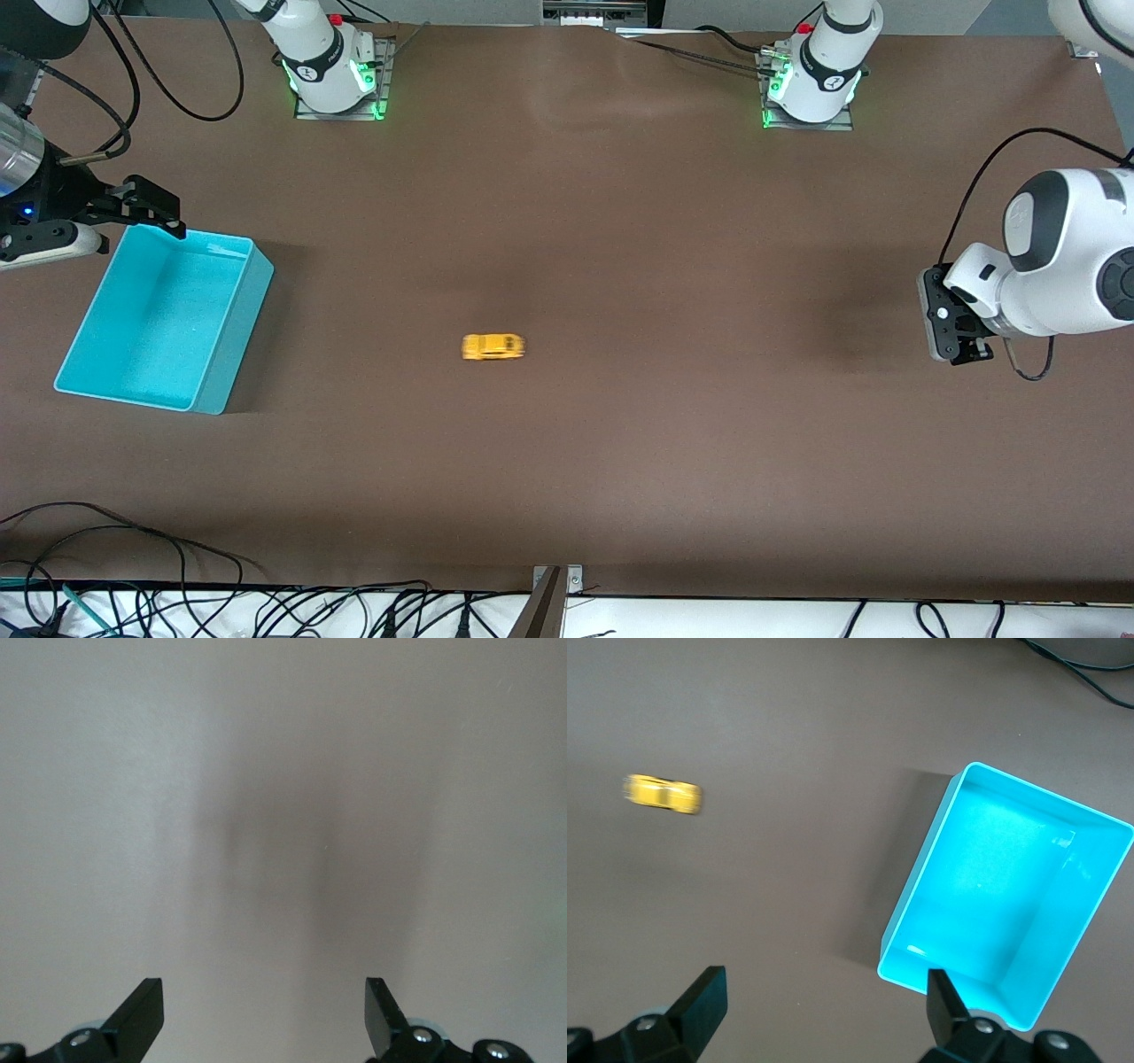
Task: Wind up and store yellow beetle car
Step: 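Raise the left gripper to rest while the right gripper reaches the car, then lower the right gripper and grasp the car beside the bin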
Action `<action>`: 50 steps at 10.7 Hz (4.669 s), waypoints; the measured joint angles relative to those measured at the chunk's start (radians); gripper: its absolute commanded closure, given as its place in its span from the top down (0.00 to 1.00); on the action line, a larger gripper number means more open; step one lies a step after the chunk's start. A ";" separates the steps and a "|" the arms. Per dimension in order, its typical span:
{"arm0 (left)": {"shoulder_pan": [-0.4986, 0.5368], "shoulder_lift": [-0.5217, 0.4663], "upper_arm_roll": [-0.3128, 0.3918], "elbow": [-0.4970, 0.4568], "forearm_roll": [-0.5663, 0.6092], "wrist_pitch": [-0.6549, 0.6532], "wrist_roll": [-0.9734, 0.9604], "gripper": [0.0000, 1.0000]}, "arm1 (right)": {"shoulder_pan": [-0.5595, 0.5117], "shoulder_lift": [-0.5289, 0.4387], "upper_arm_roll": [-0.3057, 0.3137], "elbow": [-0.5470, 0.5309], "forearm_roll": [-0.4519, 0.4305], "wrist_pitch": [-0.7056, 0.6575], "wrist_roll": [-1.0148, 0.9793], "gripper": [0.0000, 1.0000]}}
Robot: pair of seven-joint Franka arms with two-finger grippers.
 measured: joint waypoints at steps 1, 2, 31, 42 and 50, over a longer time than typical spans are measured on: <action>-0.001 -0.005 -0.033 0.053 -0.001 -0.072 -0.072 1.00 | 0.000 0.000 0.000 0.000 0.000 0.000 0.000 1.00; -0.002 -0.010 -0.067 0.093 -0.002 -0.131 -0.143 1.00 | 0.000 0.000 0.000 0.000 0.000 0.000 0.000 1.00; -0.307 -0.387 0.204 0.019 -0.179 -0.231 -1.282 1.00 | -0.032 0.231 -0.004 -0.247 -0.001 0.454 -0.527 1.00; -0.295 -0.378 0.196 0.026 -0.181 -0.231 -1.305 1.00 | -0.058 0.402 0.002 -0.452 -0.004 0.901 -1.152 1.00; -0.296 -0.378 0.195 0.029 -0.182 -0.231 -1.307 1.00 | -0.067 0.443 0.041 -0.525 -0.004 1.060 -1.205 0.17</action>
